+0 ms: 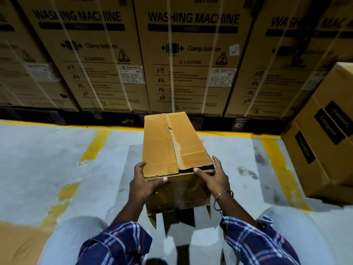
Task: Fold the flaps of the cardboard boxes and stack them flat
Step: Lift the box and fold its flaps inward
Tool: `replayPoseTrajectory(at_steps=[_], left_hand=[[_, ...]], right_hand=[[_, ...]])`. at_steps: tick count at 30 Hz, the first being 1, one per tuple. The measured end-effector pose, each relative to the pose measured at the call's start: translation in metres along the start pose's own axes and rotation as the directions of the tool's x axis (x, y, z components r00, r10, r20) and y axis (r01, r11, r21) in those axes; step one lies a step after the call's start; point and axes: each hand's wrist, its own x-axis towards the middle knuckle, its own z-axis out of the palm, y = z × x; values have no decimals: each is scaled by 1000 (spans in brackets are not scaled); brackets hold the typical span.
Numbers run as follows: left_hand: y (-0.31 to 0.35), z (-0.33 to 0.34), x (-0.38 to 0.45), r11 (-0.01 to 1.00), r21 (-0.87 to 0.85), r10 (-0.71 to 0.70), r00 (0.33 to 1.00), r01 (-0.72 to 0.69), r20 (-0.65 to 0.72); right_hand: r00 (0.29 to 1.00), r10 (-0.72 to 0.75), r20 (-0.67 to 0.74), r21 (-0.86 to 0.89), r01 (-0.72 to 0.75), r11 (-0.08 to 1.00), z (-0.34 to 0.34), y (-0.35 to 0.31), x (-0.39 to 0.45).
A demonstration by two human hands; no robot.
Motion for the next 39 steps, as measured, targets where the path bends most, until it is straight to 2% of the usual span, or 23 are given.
replayPoseTrajectory(at_steps=[5, 8, 14, 16, 19, 21, 24, 27, 30, 32, 34, 36, 38, 39], left_hand=[[5, 0, -6, 997, 61, -46, 999, 45, 20], [4, 4, -9, 991, 128, -50, 999, 48, 9], [0, 14, -9, 965, 261, -11, 999, 22, -45], [-1, 16, -9, 961, 274, -11, 997, 33, -83], [-1, 15, -7, 979, 191, -40, 986, 71, -159], [0, 14, -2, 989, 97, -88, 974, 110, -207], [-5, 12, 9, 970, -133, -230, 937, 201, -261], [-11, 9, 19, 820, -470, -462, 862, 326, -208], [-12, 3, 18, 625, -709, -532, 843, 326, -82], [-12, -2, 16, 556, -769, -542, 839, 316, -48], [-14, -5, 17, 521, -792, -566, 824, 319, -40], [-20, -9, 23, 470, -823, -603, 797, 321, -33], [-25, -13, 27, 390, -863, -639, 769, 321, -3], [-28, -15, 29, 354, -880, -653, 758, 316, 10]], right_hand=[[995, -49, -87, -288, 22, 957, -6, -7, -7], [990, -93, -107, -367, 48, 929, -9, -8, -10], [986, -164, 8, -515, 144, 845, -8, -9, -1], [990, -142, 3, -481, 126, 868, -7, -7, 2], [987, -144, -77, -387, 103, 916, -6, -7, 1], [989, -48, -142, -261, 9, 965, -7, -10, 4], [956, 177, -234, 40, -173, 984, -7, -12, 10], [874, 394, -285, 366, -281, 888, -6, -4, 19], [803, 526, -281, 537, -323, 780, -3, 37, 46], [744, 599, -295, 593, -349, 726, 2, 63, 63], [710, 655, -259, 614, -403, 679, -3, 40, 45], [677, 701, -222, 559, -501, 661, -7, 19, 31], [712, 688, -143, 454, -570, 685, -6, 36, 40], [740, 669, -75, 445, -575, 686, -2, 70, 63]])
